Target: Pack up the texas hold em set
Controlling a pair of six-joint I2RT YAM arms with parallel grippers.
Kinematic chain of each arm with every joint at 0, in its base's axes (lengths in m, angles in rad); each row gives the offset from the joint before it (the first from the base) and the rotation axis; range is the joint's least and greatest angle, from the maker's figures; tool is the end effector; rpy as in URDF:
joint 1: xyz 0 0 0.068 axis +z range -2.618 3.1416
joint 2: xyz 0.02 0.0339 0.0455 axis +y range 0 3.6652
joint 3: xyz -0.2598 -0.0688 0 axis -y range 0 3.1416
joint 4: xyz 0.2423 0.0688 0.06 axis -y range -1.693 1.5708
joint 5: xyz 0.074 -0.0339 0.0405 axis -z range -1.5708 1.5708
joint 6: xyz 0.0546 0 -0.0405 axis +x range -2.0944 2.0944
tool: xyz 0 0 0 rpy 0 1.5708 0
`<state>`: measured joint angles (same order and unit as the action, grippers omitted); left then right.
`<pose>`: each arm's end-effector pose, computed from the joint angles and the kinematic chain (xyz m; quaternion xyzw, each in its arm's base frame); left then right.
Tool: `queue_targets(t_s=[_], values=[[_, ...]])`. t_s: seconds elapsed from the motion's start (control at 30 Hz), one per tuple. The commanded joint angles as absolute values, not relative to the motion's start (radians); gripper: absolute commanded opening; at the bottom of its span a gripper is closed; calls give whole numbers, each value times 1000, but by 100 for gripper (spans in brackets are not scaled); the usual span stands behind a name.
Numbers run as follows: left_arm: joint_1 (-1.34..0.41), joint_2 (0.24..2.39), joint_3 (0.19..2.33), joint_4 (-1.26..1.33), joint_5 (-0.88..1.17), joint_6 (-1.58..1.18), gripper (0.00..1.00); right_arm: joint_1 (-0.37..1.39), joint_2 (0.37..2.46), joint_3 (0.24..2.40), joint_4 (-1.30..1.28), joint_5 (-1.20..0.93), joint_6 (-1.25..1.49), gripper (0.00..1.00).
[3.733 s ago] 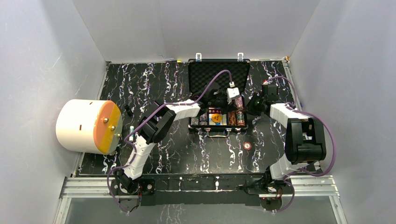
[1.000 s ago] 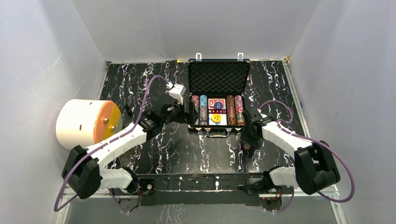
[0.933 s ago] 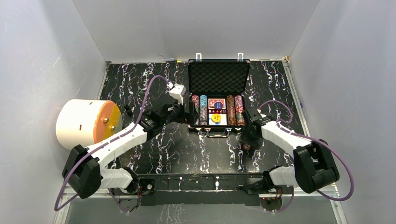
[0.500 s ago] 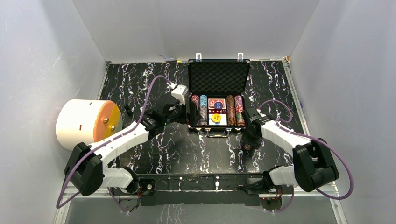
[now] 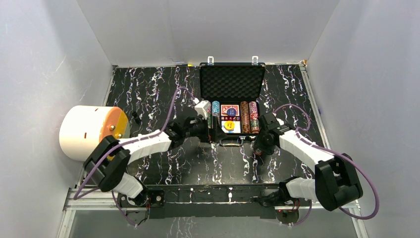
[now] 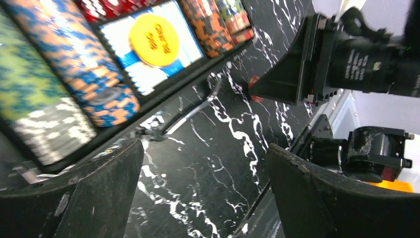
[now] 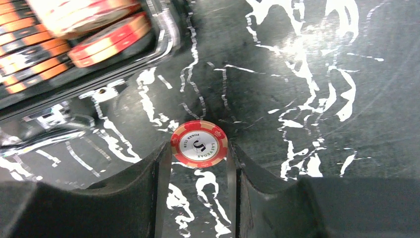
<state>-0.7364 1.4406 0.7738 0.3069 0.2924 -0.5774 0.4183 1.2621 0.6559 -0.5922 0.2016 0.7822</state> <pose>0.2354 -0.2346 0.2239 0.1473 0.8043 -0.4387 0.3727 0.2062 0.0797 0.1535 0.1952 0.9582 0.0224 0.2078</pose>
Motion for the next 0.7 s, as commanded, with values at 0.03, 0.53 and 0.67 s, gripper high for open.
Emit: queue_targets(t_s=[0.03, 0.53, 0.67], values=[[-848, 1537, 755, 521, 269, -731, 91, 419, 1199, 653, -534, 89, 805, 43], [-999, 1786, 828, 704, 91, -890, 53, 418, 1101, 610, -412, -85, 970, 45], [-1009, 1810, 820, 772, 72, -893, 54, 419, 1111, 607, -393, -116, 992, 45]])
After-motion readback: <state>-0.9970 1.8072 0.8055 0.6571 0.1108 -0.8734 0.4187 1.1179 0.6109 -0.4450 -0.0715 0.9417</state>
